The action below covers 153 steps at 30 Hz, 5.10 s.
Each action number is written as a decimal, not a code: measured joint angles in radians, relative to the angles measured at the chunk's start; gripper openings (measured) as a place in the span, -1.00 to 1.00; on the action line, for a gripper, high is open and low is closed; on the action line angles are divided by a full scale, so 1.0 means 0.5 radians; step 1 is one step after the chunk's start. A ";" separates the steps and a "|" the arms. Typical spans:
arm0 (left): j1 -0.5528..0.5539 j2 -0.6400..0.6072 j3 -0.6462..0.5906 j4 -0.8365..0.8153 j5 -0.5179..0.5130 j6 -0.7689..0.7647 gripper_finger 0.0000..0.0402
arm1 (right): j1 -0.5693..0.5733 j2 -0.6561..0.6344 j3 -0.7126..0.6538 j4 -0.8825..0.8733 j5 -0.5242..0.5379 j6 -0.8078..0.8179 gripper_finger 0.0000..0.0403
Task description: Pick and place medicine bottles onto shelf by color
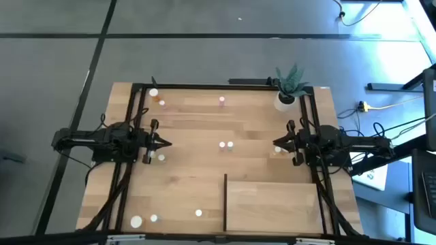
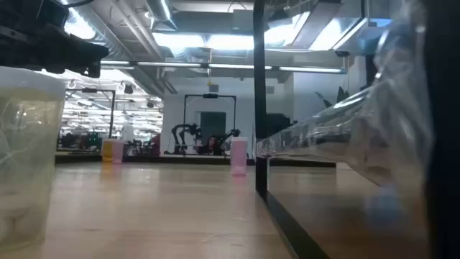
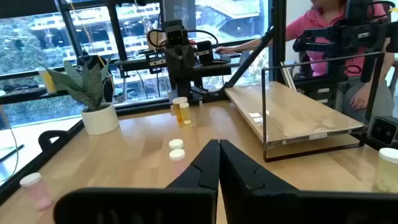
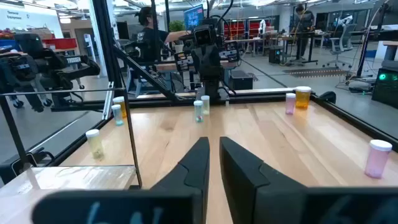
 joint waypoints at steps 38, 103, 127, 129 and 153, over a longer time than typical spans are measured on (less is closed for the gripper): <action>0.000 0.000 0.000 0.000 0.000 0.000 -1.00 | 0.000 0.002 0.000 0.116 0.000 -0.016 -0.79; 0.000 0.000 0.000 0.000 0.000 0.000 -1.00 | -0.324 2.625 3.337 -2.604 0.000 -0.674 -0.79; 0.001 0.014 0.014 0.050 -0.212 0.002 -1.00 | -0.323 2.895 3.335 -2.542 0.004 -0.422 -0.73; 0.001 0.014 0.014 0.050 -0.224 0.001 -1.00 | -0.323 2.916 3.335 -2.542 0.004 -0.422 -0.65; 0.001 0.444 0.433 -0.372 -0.360 -0.121 -1.00 | -0.307 2.868 3.231 -2.716 -0.161 -0.519 -0.05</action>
